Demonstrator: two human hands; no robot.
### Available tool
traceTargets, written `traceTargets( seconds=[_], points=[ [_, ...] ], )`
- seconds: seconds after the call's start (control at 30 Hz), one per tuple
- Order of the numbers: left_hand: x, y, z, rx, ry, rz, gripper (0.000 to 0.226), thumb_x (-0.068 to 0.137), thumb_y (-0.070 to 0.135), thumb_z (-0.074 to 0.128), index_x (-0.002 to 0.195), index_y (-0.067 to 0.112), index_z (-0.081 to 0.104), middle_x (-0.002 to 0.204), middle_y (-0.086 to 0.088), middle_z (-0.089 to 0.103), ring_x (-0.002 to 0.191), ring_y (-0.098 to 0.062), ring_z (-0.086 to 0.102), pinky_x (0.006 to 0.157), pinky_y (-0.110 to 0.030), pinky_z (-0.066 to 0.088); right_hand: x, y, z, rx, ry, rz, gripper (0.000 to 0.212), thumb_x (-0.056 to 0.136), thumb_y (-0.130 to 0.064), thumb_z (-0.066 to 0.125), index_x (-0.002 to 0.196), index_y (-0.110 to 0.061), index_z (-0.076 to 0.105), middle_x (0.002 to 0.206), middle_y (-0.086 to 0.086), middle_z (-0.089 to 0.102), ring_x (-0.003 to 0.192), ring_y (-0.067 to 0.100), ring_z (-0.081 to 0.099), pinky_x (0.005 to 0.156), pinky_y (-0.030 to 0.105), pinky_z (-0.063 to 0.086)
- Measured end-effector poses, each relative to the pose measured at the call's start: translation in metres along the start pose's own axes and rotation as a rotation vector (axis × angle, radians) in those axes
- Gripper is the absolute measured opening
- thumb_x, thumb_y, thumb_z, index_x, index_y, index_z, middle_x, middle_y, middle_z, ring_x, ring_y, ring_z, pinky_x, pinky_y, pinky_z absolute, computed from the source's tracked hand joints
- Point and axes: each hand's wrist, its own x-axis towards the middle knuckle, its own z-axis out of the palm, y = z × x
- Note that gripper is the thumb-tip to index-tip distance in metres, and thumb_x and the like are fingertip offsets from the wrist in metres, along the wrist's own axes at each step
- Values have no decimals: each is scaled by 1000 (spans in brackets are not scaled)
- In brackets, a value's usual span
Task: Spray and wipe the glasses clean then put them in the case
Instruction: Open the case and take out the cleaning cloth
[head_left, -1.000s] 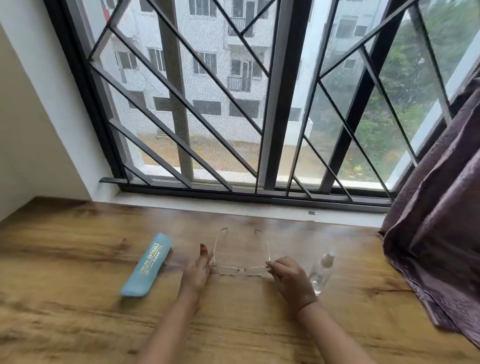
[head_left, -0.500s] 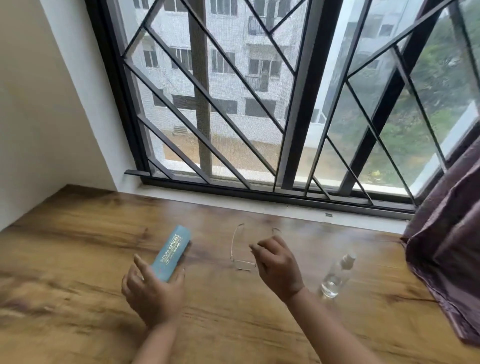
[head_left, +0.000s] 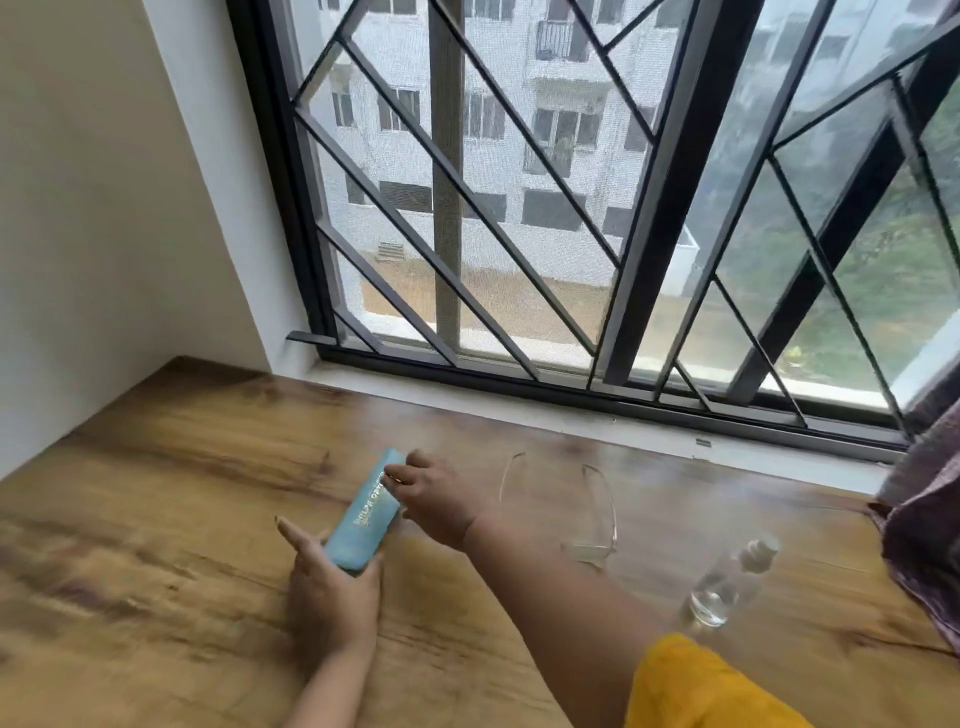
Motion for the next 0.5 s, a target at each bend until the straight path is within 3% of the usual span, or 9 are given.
traceTargets(
  seconds=[0.1, 0.23, 0.33, 0.5],
  points=[
    [2, -5, 4, -11, 12, -15, 116, 59, 10, 83, 145, 4, 5, 110, -15, 63, 93, -40, 59, 73, -46, 50, 7, 2, 12, 14, -122, -32, 55, 53, -11, 85, 103, -3, 66, 102, 9, 69, 76, 29, 59, 64, 33, 55],
    [1, -4, 5, 11, 13, 0, 113, 62, 11, 81, 145, 4, 6, 109, -14, 64, 89, -40, 60, 70, -45, 50, 12, 6, 18, 38, -187, -46, 47, 68, 0, 73, 114, 3, 60, 113, 18, 64, 83, 36, 57, 72, 42, 54],
    [1, 0, 7, -2, 4, 20, 113, 63, 9, 80, 146, 3, 5, 107, -13, 64, 88, -38, 60, 67, -42, 48, 14, 10, 18, -32, -243, -63, 45, 84, 0, 56, 127, 6, 47, 127, 22, 54, 99, 39, 51, 89, 45, 46],
    [3, 9, 16, -23, -7, 37, 114, 64, 12, 80, 146, 6, 0, 100, -7, 64, 83, -35, 59, 61, -36, 43, 11, 18, 11, -196, -264, -121, 45, 94, -7, 40, 137, 4, 31, 137, 19, 44, 111, 34, 45, 99, 39, 37]
  ],
)
